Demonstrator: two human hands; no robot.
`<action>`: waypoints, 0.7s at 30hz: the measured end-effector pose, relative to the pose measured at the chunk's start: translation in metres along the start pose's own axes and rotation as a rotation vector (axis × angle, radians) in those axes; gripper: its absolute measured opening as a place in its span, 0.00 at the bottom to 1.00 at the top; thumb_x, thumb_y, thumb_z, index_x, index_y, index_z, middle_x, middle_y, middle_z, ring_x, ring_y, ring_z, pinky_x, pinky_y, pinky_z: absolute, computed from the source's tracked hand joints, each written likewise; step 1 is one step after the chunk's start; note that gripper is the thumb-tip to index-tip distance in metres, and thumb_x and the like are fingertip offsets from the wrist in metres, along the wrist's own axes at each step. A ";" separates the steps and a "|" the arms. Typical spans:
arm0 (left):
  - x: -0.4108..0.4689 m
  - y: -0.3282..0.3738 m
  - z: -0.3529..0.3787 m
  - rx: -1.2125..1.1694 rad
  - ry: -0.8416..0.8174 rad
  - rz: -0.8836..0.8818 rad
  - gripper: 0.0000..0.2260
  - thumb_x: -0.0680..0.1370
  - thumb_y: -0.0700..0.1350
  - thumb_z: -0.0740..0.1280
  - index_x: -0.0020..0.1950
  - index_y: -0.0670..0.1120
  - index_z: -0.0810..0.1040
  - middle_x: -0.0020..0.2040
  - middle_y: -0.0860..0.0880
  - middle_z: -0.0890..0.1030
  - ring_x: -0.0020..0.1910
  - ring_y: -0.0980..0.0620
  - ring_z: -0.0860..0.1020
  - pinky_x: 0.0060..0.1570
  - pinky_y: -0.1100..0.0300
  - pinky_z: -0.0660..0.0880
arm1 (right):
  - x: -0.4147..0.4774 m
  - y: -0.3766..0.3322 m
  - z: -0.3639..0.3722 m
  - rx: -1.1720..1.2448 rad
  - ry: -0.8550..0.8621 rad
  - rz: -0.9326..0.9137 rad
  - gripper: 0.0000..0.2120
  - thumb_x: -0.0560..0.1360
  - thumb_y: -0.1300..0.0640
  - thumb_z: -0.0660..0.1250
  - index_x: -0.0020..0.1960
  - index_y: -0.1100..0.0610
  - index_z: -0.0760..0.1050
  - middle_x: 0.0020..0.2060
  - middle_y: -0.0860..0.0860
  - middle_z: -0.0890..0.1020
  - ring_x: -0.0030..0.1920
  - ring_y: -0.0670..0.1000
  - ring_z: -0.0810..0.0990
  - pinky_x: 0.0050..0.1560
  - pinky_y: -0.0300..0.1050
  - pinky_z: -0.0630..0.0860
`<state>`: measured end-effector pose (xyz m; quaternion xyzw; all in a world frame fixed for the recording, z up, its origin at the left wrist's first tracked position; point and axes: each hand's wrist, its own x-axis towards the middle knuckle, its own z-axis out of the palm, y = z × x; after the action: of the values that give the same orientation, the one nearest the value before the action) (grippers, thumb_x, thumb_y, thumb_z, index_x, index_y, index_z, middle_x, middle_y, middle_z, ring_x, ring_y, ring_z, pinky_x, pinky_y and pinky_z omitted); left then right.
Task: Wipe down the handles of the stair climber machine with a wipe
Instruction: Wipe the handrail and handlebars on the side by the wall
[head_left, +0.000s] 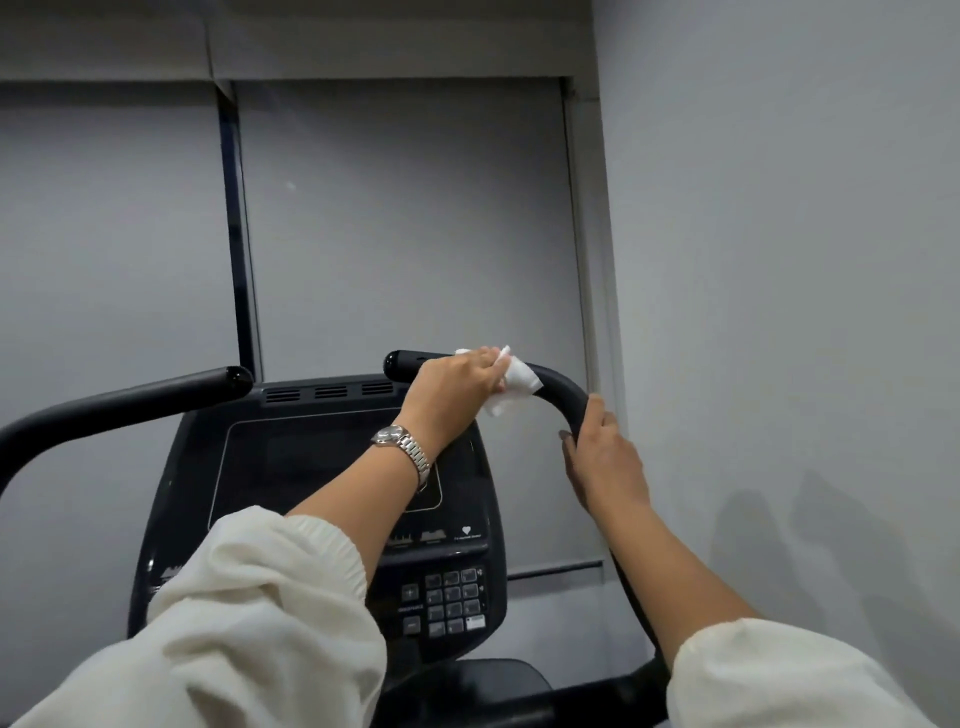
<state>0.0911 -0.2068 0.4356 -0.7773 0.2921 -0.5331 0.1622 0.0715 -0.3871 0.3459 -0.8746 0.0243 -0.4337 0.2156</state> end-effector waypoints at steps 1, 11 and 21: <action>0.003 0.001 0.001 -0.005 0.007 0.013 0.22 0.65 0.42 0.78 0.58 0.45 0.81 0.47 0.51 0.84 0.37 0.51 0.83 0.24 0.62 0.75 | 0.000 0.001 0.001 0.002 0.007 -0.002 0.25 0.80 0.50 0.58 0.71 0.62 0.56 0.55 0.61 0.76 0.46 0.62 0.80 0.42 0.52 0.74; 0.009 0.021 -0.003 0.009 0.021 0.033 0.22 0.67 0.37 0.74 0.60 0.46 0.79 0.47 0.52 0.84 0.34 0.49 0.82 0.24 0.63 0.70 | -0.001 0.003 0.003 0.059 0.008 -0.014 0.23 0.81 0.49 0.57 0.70 0.60 0.57 0.56 0.61 0.75 0.46 0.63 0.79 0.40 0.51 0.73; 0.018 0.034 -0.010 0.042 -0.056 -0.008 0.24 0.80 0.38 0.58 0.76 0.43 0.58 0.68 0.49 0.72 0.62 0.50 0.74 0.45 0.58 0.73 | 0.000 0.003 0.007 0.034 0.013 0.004 0.23 0.80 0.49 0.56 0.70 0.60 0.56 0.54 0.61 0.76 0.44 0.62 0.79 0.42 0.55 0.78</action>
<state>0.0764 -0.2439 0.4332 -0.7895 0.2730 -0.5178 0.1846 0.0775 -0.3875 0.3414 -0.8679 0.0201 -0.4392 0.2312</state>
